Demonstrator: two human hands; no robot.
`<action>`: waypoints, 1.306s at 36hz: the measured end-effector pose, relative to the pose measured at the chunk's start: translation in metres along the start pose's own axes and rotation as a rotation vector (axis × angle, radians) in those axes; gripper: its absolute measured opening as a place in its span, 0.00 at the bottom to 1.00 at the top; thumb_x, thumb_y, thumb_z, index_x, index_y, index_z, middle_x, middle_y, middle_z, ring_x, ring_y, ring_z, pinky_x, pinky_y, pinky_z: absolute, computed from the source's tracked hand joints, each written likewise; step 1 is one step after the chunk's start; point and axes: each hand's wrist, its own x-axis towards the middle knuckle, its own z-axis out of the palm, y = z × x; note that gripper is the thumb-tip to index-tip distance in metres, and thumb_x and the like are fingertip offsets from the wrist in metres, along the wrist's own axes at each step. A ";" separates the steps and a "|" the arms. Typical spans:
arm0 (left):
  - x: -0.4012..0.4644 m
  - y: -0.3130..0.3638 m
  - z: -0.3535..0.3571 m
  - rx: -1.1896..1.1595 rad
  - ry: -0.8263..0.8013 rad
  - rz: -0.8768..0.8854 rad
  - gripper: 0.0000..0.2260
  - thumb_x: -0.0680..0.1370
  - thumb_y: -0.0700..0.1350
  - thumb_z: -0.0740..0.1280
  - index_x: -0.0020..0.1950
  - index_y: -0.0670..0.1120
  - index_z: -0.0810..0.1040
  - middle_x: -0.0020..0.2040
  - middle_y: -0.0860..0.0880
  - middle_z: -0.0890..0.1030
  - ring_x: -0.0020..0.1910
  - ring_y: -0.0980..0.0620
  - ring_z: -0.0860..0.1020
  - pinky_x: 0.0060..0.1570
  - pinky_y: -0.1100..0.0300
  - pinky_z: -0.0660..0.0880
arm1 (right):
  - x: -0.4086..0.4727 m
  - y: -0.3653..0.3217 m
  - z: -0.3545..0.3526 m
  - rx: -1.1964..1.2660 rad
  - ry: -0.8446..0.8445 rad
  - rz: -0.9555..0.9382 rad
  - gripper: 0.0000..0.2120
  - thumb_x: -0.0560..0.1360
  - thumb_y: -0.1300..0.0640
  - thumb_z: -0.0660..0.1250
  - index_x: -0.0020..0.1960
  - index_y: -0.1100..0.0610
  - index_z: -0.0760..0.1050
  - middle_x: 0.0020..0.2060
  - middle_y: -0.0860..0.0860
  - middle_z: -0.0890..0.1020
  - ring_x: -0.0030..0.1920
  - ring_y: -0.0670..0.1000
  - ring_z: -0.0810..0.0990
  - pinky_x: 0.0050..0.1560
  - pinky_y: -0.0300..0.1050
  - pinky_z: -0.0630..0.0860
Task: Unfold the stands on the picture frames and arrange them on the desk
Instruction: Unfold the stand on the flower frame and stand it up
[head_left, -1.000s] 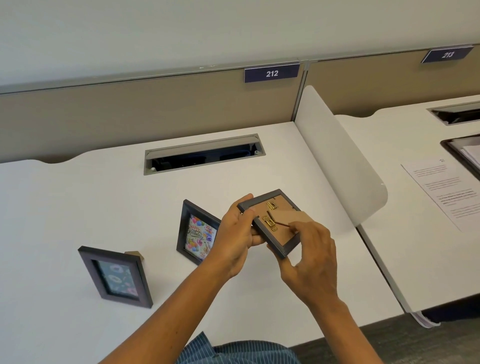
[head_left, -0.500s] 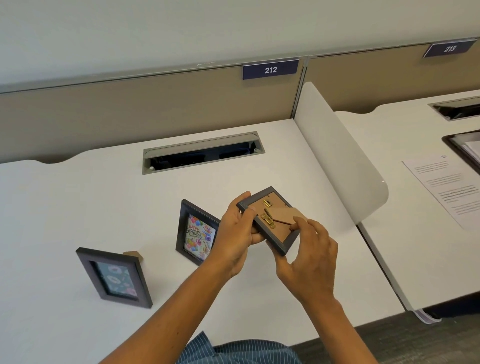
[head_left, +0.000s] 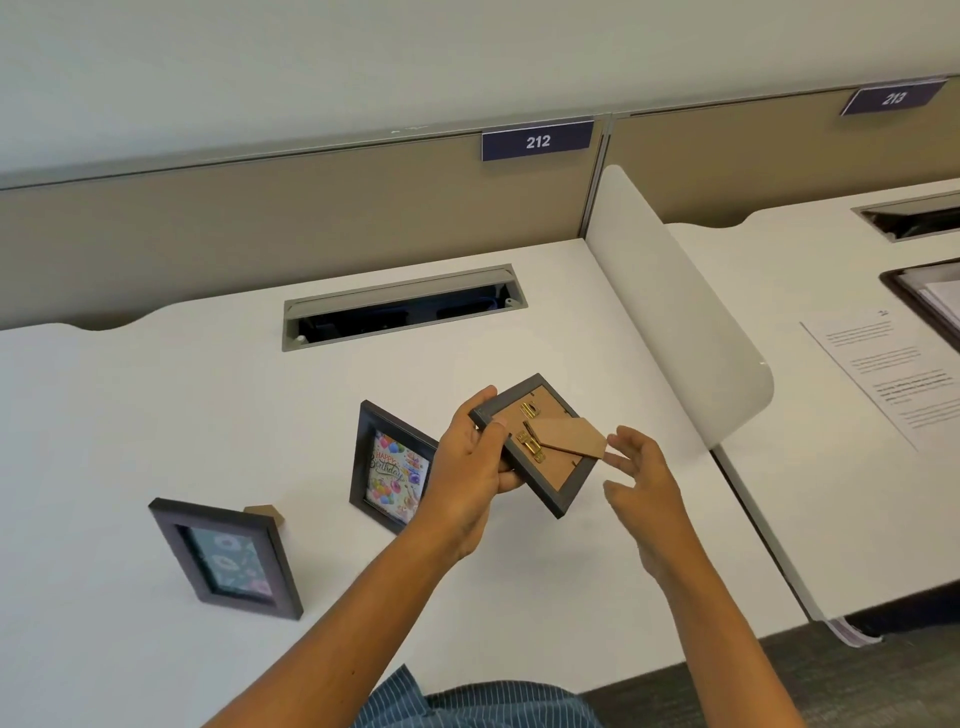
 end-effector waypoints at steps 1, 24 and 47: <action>0.000 -0.001 0.001 0.001 0.001 -0.003 0.19 0.87 0.45 0.63 0.78 0.56 0.68 0.59 0.52 0.88 0.56 0.48 0.88 0.52 0.48 0.86 | 0.002 0.000 -0.001 0.025 -0.005 0.007 0.36 0.78 0.78 0.63 0.78 0.49 0.67 0.72 0.46 0.77 0.68 0.44 0.79 0.52 0.41 0.79; 0.005 -0.003 0.003 -0.011 0.021 -0.078 0.21 0.86 0.44 0.65 0.78 0.55 0.67 0.63 0.46 0.86 0.57 0.46 0.88 0.48 0.51 0.86 | 0.016 -0.007 -0.012 0.614 0.011 -0.064 0.30 0.76 0.70 0.76 0.74 0.51 0.76 0.70 0.55 0.81 0.60 0.46 0.88 0.72 0.52 0.77; 0.019 0.011 0.028 0.026 -0.016 -0.167 0.16 0.84 0.47 0.69 0.71 0.47 0.73 0.62 0.43 0.84 0.47 0.46 0.90 0.55 0.52 0.86 | -0.006 0.013 0.010 0.174 -0.340 -0.297 0.43 0.72 0.21 0.68 0.80 0.41 0.71 0.76 0.42 0.79 0.77 0.47 0.75 0.77 0.53 0.71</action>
